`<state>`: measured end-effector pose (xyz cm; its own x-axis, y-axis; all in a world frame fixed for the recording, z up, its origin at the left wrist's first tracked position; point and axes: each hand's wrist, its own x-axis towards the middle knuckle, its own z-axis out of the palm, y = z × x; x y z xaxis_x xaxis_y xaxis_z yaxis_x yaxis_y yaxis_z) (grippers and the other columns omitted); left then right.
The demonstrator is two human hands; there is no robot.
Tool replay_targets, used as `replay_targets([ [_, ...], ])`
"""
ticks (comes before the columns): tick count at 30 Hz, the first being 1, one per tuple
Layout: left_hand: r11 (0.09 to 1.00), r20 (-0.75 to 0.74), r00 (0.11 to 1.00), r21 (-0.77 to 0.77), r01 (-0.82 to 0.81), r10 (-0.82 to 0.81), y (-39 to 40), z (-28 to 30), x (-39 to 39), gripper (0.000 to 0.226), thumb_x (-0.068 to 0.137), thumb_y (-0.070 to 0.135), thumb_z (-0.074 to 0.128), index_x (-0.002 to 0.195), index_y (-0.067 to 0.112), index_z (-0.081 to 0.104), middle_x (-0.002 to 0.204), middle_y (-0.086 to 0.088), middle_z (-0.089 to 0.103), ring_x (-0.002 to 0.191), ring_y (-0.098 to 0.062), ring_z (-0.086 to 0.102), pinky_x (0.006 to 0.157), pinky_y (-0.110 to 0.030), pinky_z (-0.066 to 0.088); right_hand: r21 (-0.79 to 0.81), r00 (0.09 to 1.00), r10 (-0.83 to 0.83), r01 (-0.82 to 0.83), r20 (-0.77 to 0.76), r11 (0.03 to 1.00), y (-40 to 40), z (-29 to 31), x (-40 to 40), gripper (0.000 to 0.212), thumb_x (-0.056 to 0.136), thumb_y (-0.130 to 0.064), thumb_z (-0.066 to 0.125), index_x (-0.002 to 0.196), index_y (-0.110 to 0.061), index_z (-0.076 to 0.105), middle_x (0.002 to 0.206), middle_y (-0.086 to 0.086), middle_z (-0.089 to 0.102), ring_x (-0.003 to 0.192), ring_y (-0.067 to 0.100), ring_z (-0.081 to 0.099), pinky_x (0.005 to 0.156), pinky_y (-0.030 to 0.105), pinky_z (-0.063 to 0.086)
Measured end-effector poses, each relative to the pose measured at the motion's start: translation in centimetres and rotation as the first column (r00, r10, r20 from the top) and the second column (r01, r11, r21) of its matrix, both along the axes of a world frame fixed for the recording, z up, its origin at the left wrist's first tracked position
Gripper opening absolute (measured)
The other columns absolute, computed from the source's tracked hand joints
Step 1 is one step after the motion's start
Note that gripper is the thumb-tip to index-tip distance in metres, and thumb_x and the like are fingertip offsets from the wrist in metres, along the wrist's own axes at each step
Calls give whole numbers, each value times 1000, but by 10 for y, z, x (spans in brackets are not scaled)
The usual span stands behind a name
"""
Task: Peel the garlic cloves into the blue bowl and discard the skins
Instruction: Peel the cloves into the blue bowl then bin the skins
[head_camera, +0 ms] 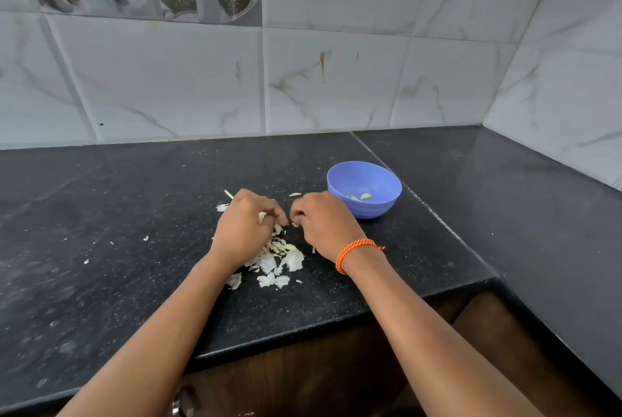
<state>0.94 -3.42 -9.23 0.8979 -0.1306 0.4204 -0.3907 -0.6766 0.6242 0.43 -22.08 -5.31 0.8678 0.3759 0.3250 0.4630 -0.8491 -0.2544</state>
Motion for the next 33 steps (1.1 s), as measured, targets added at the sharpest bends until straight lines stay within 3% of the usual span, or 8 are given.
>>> replay_targets([
  [2, 993, 26, 997, -88, 73, -71, -2, 4, -4, 27, 96, 6, 73, 91, 30, 85, 87, 20, 79, 100, 2, 66, 86, -23, 53, 284, 999, 11, -1, -33, 959, -3, 8, 2, 18, 94, -7, 67, 85, -18, 78, 82, -4, 75, 81, 17, 67, 76, 40, 57],
  [4, 979, 17, 993, -164, 117, -116, -5, 10, -9, 17, 96, 15, 79, 99, 30, 85, 89, 19, 80, 101, 2, 66, 89, -24, 50, 562, 997, 30, 18, -76, 827, -5, 11, 0, 12, 93, -5, 73, 87, -13, 80, 74, -2, 76, 67, 15, 71, 67, 35, 63],
  [8, 961, 8, 994, -255, 111, -112, -6, 12, -11, 10, 91, 25, 86, 98, 31, 83, 89, 16, 79, 98, -9, 70, 91, -35, 56, 785, 991, 69, 49, -116, 618, -11, 0, -6, 7, 94, -2, 75, 96, -6, 81, 76, 7, 78, 64, 21, 75, 58, 32, 61],
  [11, 961, 21, 995, -257, 104, -102, -8, 14, -12, 7, 91, 29, 87, 97, 31, 83, 87, 16, 79, 93, -12, 71, 89, -38, 57, 829, 987, 96, 56, -132, 557, -13, -12, -11, 7, 93, -6, 77, 99, -10, 78, 78, 6, 79, 64, 25, 74, 55, 34, 59],
  [24, 969, 0, 997, -237, 71, -73, -7, 10, -10, 9, 98, 31, 80, 89, 34, 81, 85, 14, 79, 81, -15, 74, 78, -51, 60, 850, 989, 89, 57, -121, 524, -10, -36, -9, 16, 99, -2, 67, 101, -12, 79, 91, -1, 80, 72, 17, 73, 58, 27, 55],
  [33, 919, -104, 979, -374, 123, -173, -8, 15, -11, 9, 94, 21, 83, 87, 17, 84, 84, 0, 81, 81, -17, 76, 81, -38, 59, 877, 989, 103, 44, -106, 478, -10, -39, -9, 18, 99, -1, 67, 109, -9, 79, 89, 2, 80, 73, 18, 74, 63, 29, 61],
])
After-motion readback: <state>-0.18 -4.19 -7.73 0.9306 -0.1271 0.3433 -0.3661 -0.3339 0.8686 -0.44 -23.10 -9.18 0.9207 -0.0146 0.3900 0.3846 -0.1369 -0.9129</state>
